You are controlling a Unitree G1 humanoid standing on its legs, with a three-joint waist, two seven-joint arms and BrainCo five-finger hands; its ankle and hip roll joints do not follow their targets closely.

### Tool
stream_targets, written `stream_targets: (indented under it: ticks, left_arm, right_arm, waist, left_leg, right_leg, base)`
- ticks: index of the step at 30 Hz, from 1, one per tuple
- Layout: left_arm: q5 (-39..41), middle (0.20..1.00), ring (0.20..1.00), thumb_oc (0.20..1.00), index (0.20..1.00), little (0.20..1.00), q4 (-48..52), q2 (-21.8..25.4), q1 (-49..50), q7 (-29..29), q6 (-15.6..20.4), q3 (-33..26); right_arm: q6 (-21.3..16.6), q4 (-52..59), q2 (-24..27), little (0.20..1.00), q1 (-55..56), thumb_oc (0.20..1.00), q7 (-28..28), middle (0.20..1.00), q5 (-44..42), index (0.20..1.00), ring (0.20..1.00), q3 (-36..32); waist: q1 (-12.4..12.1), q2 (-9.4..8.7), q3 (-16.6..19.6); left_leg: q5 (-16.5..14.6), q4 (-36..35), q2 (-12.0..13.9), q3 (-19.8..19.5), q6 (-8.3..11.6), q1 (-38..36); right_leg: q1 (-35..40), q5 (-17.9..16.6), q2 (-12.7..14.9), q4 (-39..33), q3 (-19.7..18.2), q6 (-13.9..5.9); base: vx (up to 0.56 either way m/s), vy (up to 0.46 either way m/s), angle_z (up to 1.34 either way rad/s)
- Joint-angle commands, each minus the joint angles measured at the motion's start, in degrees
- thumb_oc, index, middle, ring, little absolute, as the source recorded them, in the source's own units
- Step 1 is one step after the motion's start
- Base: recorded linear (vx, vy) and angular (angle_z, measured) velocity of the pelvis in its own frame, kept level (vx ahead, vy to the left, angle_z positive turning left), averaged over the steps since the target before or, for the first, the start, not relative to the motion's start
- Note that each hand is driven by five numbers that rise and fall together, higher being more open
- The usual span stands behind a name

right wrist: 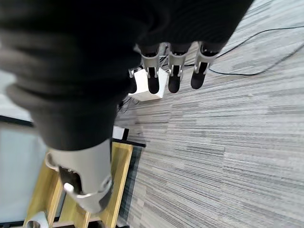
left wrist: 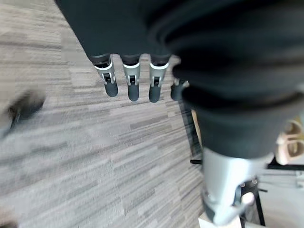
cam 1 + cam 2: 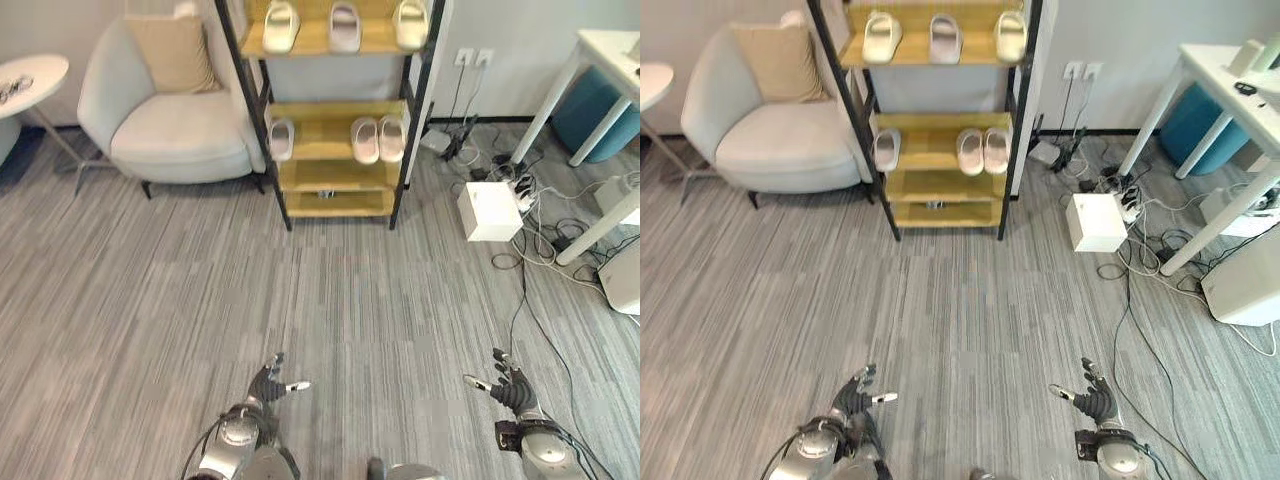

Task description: Arrange the slippers neatly on the shoe rack.

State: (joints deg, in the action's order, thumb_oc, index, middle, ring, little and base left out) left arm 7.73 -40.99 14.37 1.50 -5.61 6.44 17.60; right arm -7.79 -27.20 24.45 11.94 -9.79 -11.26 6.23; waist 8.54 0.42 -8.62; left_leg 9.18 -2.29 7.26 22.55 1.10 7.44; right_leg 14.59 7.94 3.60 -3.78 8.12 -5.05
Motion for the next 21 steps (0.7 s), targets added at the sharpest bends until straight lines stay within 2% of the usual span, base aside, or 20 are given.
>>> stream_targets:
  ticks: [1, 3, 4, 6, 7, 8, 9, 11, 12, 13, 15, 18, 20, 21]
  left_arm:
    - [-1.38, 1.0, 1.0, 1.0, 1.0, 1.0, 3.42, 2.81, -1.87, 0.21, 1.67, -0.91]
    - [-1.6, 1.0, 1.0, 1.0, 1.0, 1.0, 3.43, 2.93, -1.74, 0.42, 1.71, -0.79]
    - [-1.72, 1.0, 1.0, 1.0, 1.0, 1.0, 4.22, 2.99, -2.03, 0.73, 1.6, -0.27]
    - [-1.98, 1.0, 1.0, 1.0, 1.0, 1.0, 4.79, 3.2, -2.57, 0.65, 1.64, 0.44]
    - [-1.98, 1.0, 1.0, 1.0, 1.0, 1.0, 4.79, 3.2, -2.6, 0.65, 1.63, 0.43]
    - [-2.04, 1.0, 1.0, 1.0, 1.0, 1.0, 6.09, 3.54, -3.1, 0.82, 1.5, 0.97]
    - [-2.04, 1.0, 1.0, 1.0, 1.0, 1.0, 6.09, 3.53, -3.1, 0.83, 1.5, 0.98]
    - [-1.67, 1.0, 1.0, 1.0, 1.0, 1.0, 6.03, 3.59, -4.22, 0.65, 1.75, 0.98]
    - [-1.67, 1.0, 1.0, 1.0, 1.0, 1.0, 5.87, 3.65, -4.89, 0.68, 1.86, 1.32]
    - [-1.85, 1.0, 1.0, 1.0, 1.0, 1.0, 5.35, 3.47, -5.72, 0.63, 2.08, 1.61]
    - [-2.21, 1.0, 1.0, 1.0, 1.0, 1.0, 5.29, 3.32, -6.37, 0.51, 2.22, 1.34]
    - [-2.13, 1.0, 1.0, 1.0, 1.0, 1.0, 5.14, 3.27, -6.49, 0.49, 2.27, 1.2]
    - [-2.11, 1.0, 1.0, 1.0, 1.0, 1.0, 5.48, 3.47, -5.96, 1.13, 2.55, 1.3]
    - [-2.29, 1.0, 1.0, 1.0, 1.0, 1.0, 4.96, 3.21, -5.62, 1.41, 2.55, 1.7]
  right_arm:
    - [-1.39, 4.01, -0.58, 1.0, -2.18, 1.0, 1.33, 1.0, 0.59, 1.0, 1.0, -0.87]
    - [-1.41, 3.87, -1.08, 1.0, -2.23, 1.0, 1.71, 1.0, 0.53, 1.0, 1.0, -0.76]
    - [-1.37, 3.52, -1.78, 1.0, -2.3, 1.0, 2.1, 1.0, 0.38, 1.0, 1.0, -0.92]
    - [-1.55, 3.05, -2.17, 1.0, -2.82, 1.0, 1.66, 1.0, 0.06, 1.0, 1.0, -0.98]
    - [-1.55, 3.04, -2.16, 1.0, -2.86, 1.0, 1.66, 1.0, 0.06, 1.0, 1.0, -0.99]
    - [-1.69, 3.01, -2.98, 1.0, -2.66, 1.0, 1.31, 1.0, -0.29, 1.0, 1.0, -0.95]
    - [-1.69, 3.03, -2.97, 1.0, -2.64, 1.0, 1.31, 1.0, -0.29, 1.0, 1.0, -0.96]
    - [-1.82, 3.15, -3.05, 1.0, -2.72, 1.0, 1.14, 1.0, -0.61, 1.0, 1.0, -1.0]
    - [-1.86, 3.3, -2.86, 1.0, -3.01, 1.0, 1.05, 1.0, -0.85, 1.0, 1.0, -0.91]
    - [-1.75, 3.1, -2.82, 1.0, -3.38, 1.0, 0.74, 1.0, -0.94, 1.0, 1.0, -0.88]
    - [-1.45, 3.27, -2.92, 1.0, -2.88, 1.0, 0.74, 1.0, -0.65, 1.0, 1.0, -0.95]
    - [-1.28, 2.77, -2.84, 1.0, -2.89, 1.0, 0.66, 1.0, -0.34, 1.0, 1.0, -0.8]
    - [-1.36, 3.44, -2.09, 1.0, -2.14, 1.0, 1.27, 1.0, -0.03, 1.0, 1.0, -1.11]
    - [-1.69, 3.54, -1.51, 1.0, -1.82, 1.0, 1.42, 1.0, -0.23, 1.0, 1.0, -1.22]
  waist:
    - [-1.96, -2.05, -1.14]
    - [-2.22, -2.48, -0.88]
    - [-1.87, -2.7, -1.49]
    - [-1.63, -2.27, -1.99]
    - [-1.74, -2.1, -1.9]
    - [-1.48, -0.87, -2.47]
    - [-1.38, -0.94, -2.53]
    - [-0.75, -0.3, -2.78]
    - [-0.36, -0.15, -3.05]
    - [0.32, -0.43, -3.34]
    - [1.39, -0.97, -3.75]
    - [1.79, -0.95, -4.01]
    - [2.27, -1.12, -3.2]
    - [2.29, -0.86, -2.81]
  left_leg:
    - [-4.94, 3.63, 2.34, -0.58, 4.78, -2.4]
    - [-6.53, 3.96, 0.39, -0.6, 3.38, -2.56]
    - [-9.24, 3.98, -2.59, -1.06, 0.94, -4.16]
    - [-10.34, 3.56, -3.71, -0.49, -0.3, -5.51]
    - [-10.23, 3.56, -3.48, -0.4, -0.26, -5.34]
    - [-11.39, 2.26, -3.74, -0.57, -0.49, -7.98]
    - [-11.39, 2.19, -3.84, -0.67, -0.49, -8.09]
    - [-12.36, 1.23, -3.69, -0.83, 0.41, -10.02]
    - [-12.95, 1.3, -3.31, -0.82, 1.15, -10.99]
    - [-13.82, 1.25, -3.09, -1.14, 2.22, -12.37]
    - [-14.96, 1.06, -2.71, -1.14, 3.8, -15.22]
    - [-15.8, 1.47, -2.07, -0.79, 4.75, -16.95]
    - [-16.99, 2.89, -1.53, -0.62, 5.39, -18.36]
    - [-16.92, 4.84, -0.27, -0.86, 6.1, -18.48]
  right_leg:
    - [-6.11, 0.52, 6.54, 9.07, -4.35, -4.61]
    - [-7.54, -0.97, 7.05, 12.75, -5.06, -5.6]
    - [-11.55, -5.89, 8.06, 22.27, -5.99, -7.18]
    - [-13.42, -10.63, 8.92, 27.72, -4.84, -7.84]
    - [-13.6, -10.88, 8.69, 27.55, -4.91, -7.76]
    - [-17.31, -11.16, 8.98, 31.58, -2.45, -7.26]
    - [-17.23, -11.0, 9.08, 31.73, -2.36, -7.27]
    - [-18.87, -7.64, 10.19, 26.8, 1.67, -6.21]
    - [-20.23, -5.98, 11.04, 21.21, 3.59, -5.86]
    - [-20.96, -7.08, 11.59, 13.6, 4.45, -6.19]
    - [-23.66, -10.83, 12.64, 5.75, 5.54, -7.75]
    - [-24.78, -12.23, 12.97, 3.6, 7.21, -8.29]
    - [-24.15, -12.7, 12.8, 4.2, 7.99, -8.0]
    - [-22.68, -12.02, 11.63, 4.09, 7.76, -7.23]
  base:
    - [0.24, 0.188, 0.1]
    - [0.28, 0.25, 0.71]
    - [0.3, 0.287, 0.73]
    - [0.2, 0.194, 0.36]
    - [0.25, 0.138, 0.22]
    - [0.19, 0.081, 0.2]
    - [0.3, 0.084, -0.04]
    - [0.26, -0.068, -0.08]
    - [0.36, -0.233, -0.04]
    - [0.33, -0.272, -0.07]
    - [0.28, -0.287, 0.09]
    - [0.18, -0.268, 0.2]
    - [0.21, -0.402, 0.2]
    - [0.11, -0.251, -0.03]
